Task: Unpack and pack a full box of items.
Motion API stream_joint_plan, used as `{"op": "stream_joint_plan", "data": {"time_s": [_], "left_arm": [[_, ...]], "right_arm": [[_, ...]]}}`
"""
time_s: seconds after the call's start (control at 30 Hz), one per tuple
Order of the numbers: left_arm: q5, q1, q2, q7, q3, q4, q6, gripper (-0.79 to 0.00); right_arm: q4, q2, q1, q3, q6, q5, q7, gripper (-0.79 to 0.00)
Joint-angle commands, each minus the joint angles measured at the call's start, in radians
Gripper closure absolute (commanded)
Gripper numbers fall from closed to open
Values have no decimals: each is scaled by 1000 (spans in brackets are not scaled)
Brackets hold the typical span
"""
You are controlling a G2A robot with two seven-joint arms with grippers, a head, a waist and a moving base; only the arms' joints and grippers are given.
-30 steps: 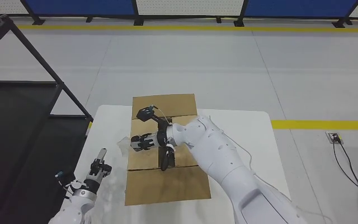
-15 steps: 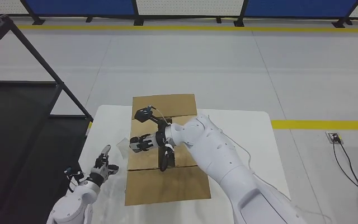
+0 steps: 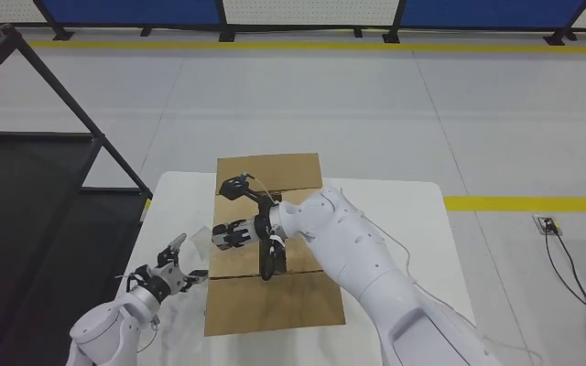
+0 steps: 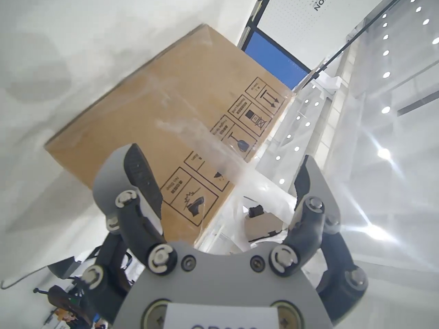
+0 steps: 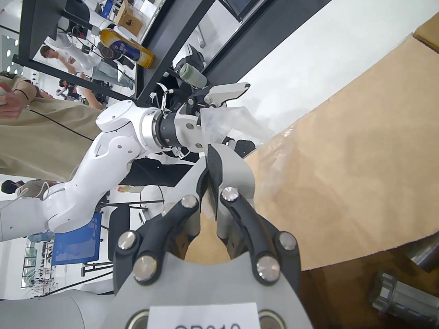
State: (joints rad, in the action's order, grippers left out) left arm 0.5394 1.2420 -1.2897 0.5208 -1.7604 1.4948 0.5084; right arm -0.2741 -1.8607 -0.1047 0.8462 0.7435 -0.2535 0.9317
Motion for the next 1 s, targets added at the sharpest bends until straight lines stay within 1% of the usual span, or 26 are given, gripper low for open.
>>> {"op": "stream_joint_plan", "data": {"time_s": [0.0,0.2,0.23,0.27,0.3,0.33,0.37,0.4,0.43,0.47,0.67,0.8,0.93,0.97], "left_arm": [[18,-13,1,-13,2,-11,17,-785],[54,-33,3,-47,18,-29,28,-785],[59,-36,3,-52,21,-31,29,-720],[60,-37,4,-57,24,-32,28,-616],[62,-38,4,-60,26,-32,27,-474],[64,-37,5,-62,28,-32,26,-360],[66,-37,6,-64,30,-31,25,-286],[68,-36,7,-66,30,-30,23,-237],[68,-35,7,-69,32,-29,20,-83],[70,-33,8,-71,33,-28,18,-6],[74,-23,13,-85,38,-16,3,0],[74,-11,15,-105,36,0,-22,0],[68,10,15,-173,30,28,-70,0],[64,19,14,-198,29,41,-87,0]], "right_arm": [[0,-1,0,-1,2,0,0,0],[3,-2,0,-2,2,1,1,0],[4,-2,0,-2,2,1,1,0],[5,-2,1,-2,1,2,2,0],[5,-2,1,-2,2,2,2,0],[6,-3,1,-2,2,2,2,0],[7,-3,1,-2,1,3,3,0],[7,-3,1,-1,1,4,4,0],[8,-3,2,-1,1,4,4,0],[9,-2,3,-1,1,4,5,0],[10,-2,5,-1,3,5,8,0],[12,-2,6,0,7,5,9,0],[13,-1,9,0,8,6,10,0],[14,-1,9,1,7,7,11,-65]]}}
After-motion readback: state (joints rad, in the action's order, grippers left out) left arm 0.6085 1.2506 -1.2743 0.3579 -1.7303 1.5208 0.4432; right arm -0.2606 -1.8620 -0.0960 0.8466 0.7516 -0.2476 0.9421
